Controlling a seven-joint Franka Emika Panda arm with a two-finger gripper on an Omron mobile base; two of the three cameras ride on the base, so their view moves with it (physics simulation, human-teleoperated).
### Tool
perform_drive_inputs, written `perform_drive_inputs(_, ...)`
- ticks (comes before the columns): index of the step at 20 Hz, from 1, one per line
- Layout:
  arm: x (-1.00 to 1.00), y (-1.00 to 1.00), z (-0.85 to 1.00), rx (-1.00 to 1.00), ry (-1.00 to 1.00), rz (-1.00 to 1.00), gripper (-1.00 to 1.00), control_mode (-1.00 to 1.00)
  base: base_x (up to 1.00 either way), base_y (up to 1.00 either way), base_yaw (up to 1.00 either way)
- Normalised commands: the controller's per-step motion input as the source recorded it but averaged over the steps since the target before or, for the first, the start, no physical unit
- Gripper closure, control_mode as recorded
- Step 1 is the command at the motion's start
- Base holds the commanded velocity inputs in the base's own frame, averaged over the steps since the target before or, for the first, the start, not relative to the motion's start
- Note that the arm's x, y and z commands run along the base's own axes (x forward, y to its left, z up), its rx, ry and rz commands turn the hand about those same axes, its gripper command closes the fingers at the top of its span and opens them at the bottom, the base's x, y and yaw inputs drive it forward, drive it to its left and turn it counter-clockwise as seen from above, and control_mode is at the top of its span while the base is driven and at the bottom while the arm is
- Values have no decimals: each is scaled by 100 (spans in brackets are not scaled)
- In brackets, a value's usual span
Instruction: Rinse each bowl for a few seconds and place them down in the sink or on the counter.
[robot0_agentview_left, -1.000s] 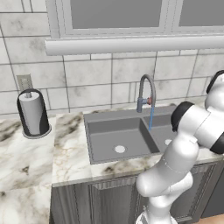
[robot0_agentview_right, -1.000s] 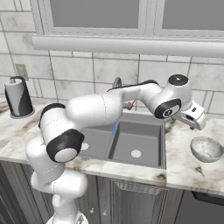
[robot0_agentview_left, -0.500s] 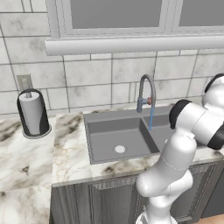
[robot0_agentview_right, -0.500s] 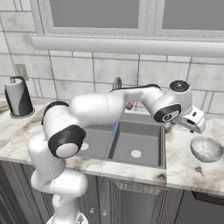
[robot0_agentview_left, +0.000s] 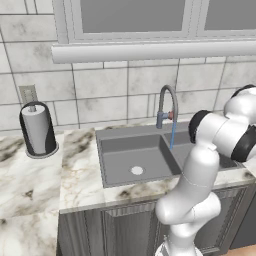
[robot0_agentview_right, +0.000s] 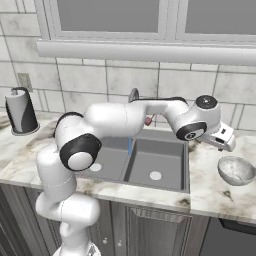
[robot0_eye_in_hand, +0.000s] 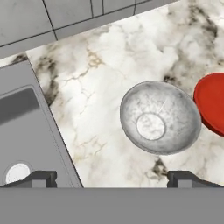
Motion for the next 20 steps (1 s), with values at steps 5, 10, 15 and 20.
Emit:
perform_drive_inputs(5,3,-18,-6,0,9,1,-100,-100,0,0,0)
perform_drive_inputs(10,2,-14,-9,0,12,0,-100,-100,0,0,0)
perform_drive_inputs(15,7,-12,-16,0,11,1,-100,-100,0,0,0)
perform_drive_inputs(20,7,-15,-21,0,2,3,-100,-100,0,0,0)
